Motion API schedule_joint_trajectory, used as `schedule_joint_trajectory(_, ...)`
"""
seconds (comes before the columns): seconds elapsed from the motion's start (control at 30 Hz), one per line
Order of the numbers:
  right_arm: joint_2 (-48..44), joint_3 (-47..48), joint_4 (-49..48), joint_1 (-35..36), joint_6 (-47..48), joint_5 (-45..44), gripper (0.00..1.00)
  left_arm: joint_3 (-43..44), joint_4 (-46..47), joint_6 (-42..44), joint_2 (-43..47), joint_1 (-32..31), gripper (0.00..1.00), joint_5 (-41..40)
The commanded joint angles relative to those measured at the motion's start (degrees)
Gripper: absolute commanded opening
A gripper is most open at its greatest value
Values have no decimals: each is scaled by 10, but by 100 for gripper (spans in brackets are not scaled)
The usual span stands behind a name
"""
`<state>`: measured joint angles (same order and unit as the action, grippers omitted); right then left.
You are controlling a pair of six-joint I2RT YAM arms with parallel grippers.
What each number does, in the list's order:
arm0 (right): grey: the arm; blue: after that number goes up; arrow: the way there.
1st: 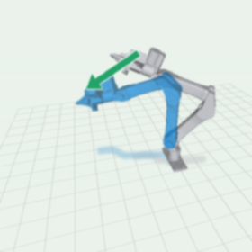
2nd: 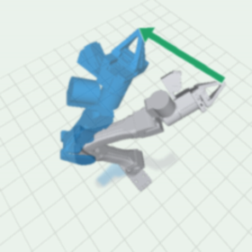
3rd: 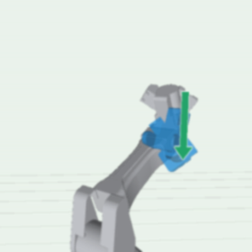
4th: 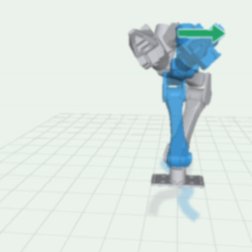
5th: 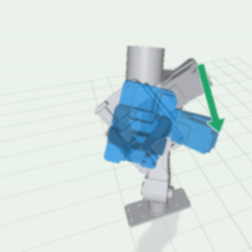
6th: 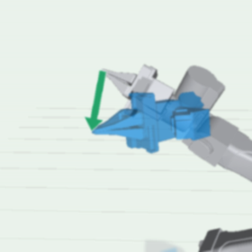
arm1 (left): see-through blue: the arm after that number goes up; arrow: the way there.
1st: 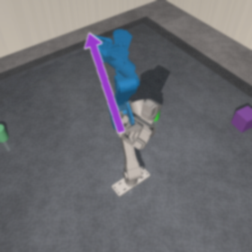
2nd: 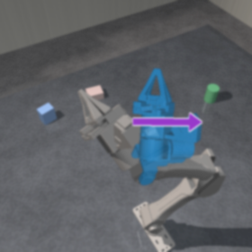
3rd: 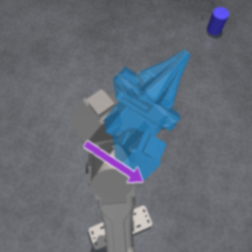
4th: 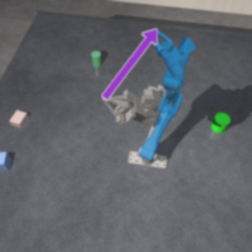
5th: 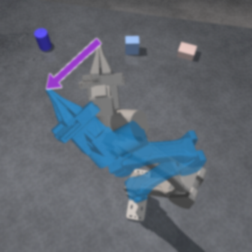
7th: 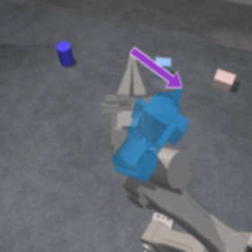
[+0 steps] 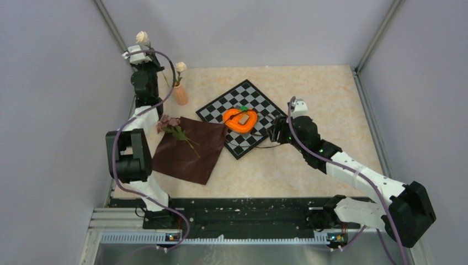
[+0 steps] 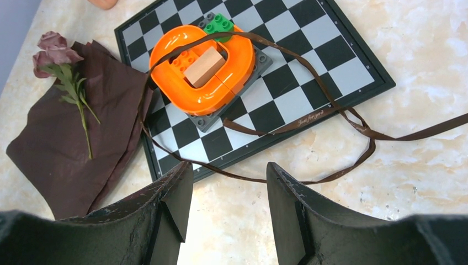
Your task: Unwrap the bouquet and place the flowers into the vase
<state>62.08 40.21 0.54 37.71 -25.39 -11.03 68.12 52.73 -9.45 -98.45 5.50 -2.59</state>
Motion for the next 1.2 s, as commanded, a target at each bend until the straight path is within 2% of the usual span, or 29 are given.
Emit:
schedule_joint_trajectory(0.0,15,37,-19,1,-11,-8,53,48,65,4,-33,1,0,6)
schedule_joint_trajectory(0.4,33,67,-7,1,-6,-27,53,106,105,-13,-132,-9,0,14)
schedule_joint_trajectory(0.67,43,78,12,1,-1,-31,53,118,115,-4,-165,-25,0,15)
schedule_joint_trajectory(1.17,51,77,1,0,-2,-24,53,27,156,27,-149,-37,0,0)
